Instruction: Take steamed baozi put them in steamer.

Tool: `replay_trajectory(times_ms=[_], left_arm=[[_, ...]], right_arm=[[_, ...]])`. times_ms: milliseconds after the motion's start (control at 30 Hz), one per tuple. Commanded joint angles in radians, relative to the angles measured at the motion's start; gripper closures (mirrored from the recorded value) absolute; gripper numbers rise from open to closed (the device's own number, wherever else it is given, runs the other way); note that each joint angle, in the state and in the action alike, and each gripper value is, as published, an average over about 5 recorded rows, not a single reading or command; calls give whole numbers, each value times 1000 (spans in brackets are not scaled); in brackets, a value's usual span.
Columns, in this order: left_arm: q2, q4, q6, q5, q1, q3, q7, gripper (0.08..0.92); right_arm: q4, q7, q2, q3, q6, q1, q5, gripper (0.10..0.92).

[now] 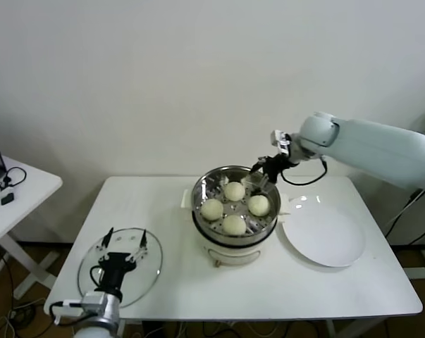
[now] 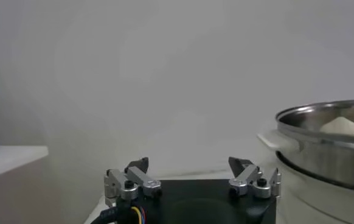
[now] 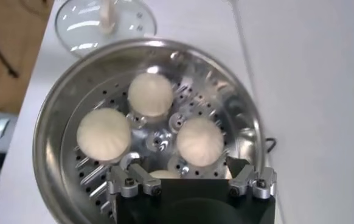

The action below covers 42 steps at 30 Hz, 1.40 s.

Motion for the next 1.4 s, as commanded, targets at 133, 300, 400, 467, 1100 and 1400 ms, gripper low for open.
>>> replay_trajectory(times_ms=[133,300,400,467,1100,1400], left_arm=[[3,-11,-16,6,1,7,3,177],[2,-22,-32,-2,-2,6,0,177],[1,-28,-31,-2,-5,4,-3,177],[1,-28,-30,0,-5,3,-3,177],[-4,-16,-8,-4,-9,-14,18,177],[-12,-5,-1,0,-18,-27,14,177]], right_arm=[[347,343,-411,575,93,-460,-120,203],[448,433,-481,1036,155,-914,-219,203],[504,474,-462,1369,187,-1243,-259,203],[534,500,-420,1555,211,-1422,-284,203],[641,613,212,2136,482,-2164,-518,203],[627,631,377,2136,585,-2260,-535,203]])
